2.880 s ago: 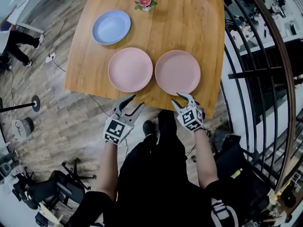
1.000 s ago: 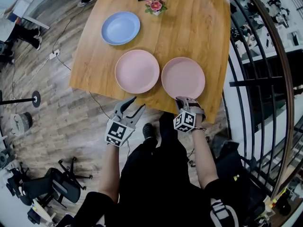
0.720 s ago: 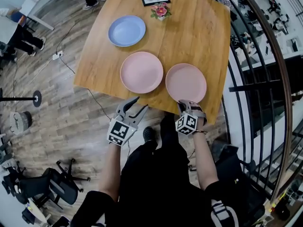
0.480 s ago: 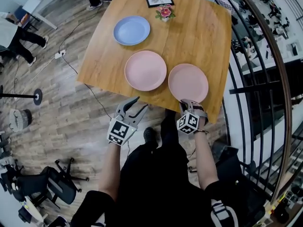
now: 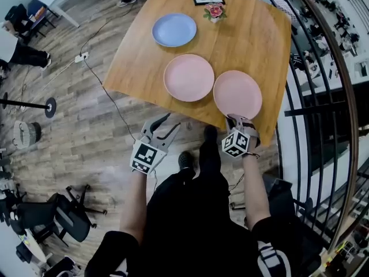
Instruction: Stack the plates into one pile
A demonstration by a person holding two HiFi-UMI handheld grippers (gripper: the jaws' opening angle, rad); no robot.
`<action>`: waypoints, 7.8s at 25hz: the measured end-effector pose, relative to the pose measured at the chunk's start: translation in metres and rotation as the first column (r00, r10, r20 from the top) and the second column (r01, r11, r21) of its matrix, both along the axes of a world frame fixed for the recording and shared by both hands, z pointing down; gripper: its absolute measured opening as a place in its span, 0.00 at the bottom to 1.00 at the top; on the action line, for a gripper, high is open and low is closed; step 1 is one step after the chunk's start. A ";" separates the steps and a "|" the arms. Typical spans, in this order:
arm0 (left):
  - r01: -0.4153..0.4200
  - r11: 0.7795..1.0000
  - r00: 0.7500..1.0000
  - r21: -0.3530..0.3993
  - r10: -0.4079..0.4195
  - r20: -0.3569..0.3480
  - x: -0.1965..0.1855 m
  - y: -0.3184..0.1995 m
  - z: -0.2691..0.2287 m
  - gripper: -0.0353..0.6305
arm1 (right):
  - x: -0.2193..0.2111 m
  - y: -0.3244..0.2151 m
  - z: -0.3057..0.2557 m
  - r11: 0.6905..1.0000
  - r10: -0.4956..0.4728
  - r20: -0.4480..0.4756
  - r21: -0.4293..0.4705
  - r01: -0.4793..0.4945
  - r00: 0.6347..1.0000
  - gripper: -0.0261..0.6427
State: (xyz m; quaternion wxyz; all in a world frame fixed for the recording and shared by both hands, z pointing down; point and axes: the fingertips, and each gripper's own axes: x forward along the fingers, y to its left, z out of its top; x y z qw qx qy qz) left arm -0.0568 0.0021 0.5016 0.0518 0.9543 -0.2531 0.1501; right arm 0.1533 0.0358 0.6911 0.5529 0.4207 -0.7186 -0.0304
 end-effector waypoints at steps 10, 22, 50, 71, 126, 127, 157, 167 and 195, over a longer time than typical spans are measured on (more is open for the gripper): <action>0.029 1.000 1.000 -0.004 -0.029 -0.004 -0.014 -0.003 0.001 0.34 | -0.015 -0.013 -0.011 0.999 -0.038 -0.019 0.031 0.038 0.999 0.08; 0.063 0.998 0.998 -0.017 -0.063 -0.006 -0.025 -0.020 0.005 0.34 | -0.047 -0.047 -0.018 0.992 -0.117 -0.014 0.040 0.118 0.993 0.08; 0.277 0.958 0.961 -0.067 -0.277 0.012 -0.069 -0.027 0.022 0.34 | -0.122 -0.078 0.009 0.925 -0.378 0.006 -0.022 0.378 0.926 0.08; 0.424 0.901 0.906 -0.094 -0.424 0.021 -0.095 -0.024 0.029 0.34 | -0.149 -0.100 0.030 0.872 -0.485 0.027 -0.059 0.486 0.874 0.09; 0.418 0.908 0.908 -0.038 -0.416 0.048 -0.010 -0.096 0.005 0.34 | -0.069 -0.189 -0.015 0.941 -0.328 0.322 0.029 0.337 0.888 0.20; 0.419 0.907 0.907 -0.037 -0.418 0.049 -0.009 -0.097 0.006 0.34 | -0.068 -0.191 -0.015 0.940 -0.330 0.321 0.031 0.339 0.888 0.20; 0.244 0.968 0.970 -0.067 -0.243 0.028 -0.034 -0.239 0.029 0.34 | -0.098 -0.328 -0.022 0.978 -0.207 0.266 0.057 0.199 0.942 0.20; 0.205 0.975 0.979 -0.081 -0.203 0.034 -0.053 -0.272 0.038 0.34 | -0.111 -0.363 -0.010 0.986 -0.167 0.270 0.031 0.165 0.948 0.20; 0.174 0.973 0.985 -0.149 -0.173 0.022 -0.085 -0.325 0.069 0.34 | -0.165 -0.410 0.043 0.966 -0.236 0.117 -0.078 0.246 0.965 0.20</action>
